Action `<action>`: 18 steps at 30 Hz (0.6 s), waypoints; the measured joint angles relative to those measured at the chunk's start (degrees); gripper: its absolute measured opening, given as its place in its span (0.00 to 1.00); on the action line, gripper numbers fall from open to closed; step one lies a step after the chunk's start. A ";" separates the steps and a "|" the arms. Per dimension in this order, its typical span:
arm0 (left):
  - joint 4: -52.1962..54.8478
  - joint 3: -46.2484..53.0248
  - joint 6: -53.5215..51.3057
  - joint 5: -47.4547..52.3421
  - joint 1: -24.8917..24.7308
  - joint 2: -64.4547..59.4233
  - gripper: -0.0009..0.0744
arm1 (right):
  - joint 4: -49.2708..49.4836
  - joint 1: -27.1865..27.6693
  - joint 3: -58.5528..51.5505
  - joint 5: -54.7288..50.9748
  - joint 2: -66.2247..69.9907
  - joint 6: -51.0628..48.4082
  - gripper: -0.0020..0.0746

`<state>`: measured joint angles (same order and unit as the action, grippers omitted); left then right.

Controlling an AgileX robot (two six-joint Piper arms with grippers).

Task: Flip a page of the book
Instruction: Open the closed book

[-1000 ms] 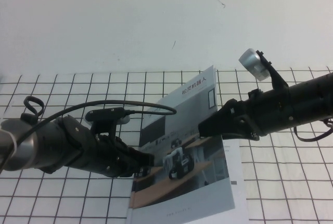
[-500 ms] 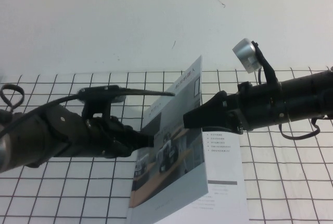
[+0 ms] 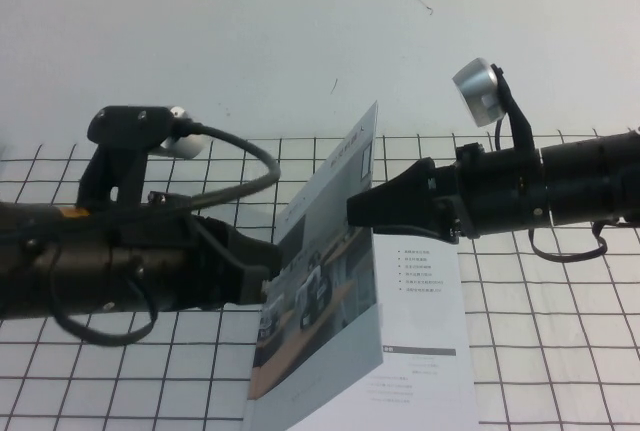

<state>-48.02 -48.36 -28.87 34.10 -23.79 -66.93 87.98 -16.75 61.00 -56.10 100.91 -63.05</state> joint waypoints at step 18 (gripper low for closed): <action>1.78 8.35 4.17 -0.30 -11.69 10.12 0.01 | 5.84 -3.78 0.00 2.00 0.00 -3.33 0.58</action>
<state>-46.24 -40.00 -24.71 33.79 -35.47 -56.81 93.83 -20.54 61.00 -54.11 100.91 -66.37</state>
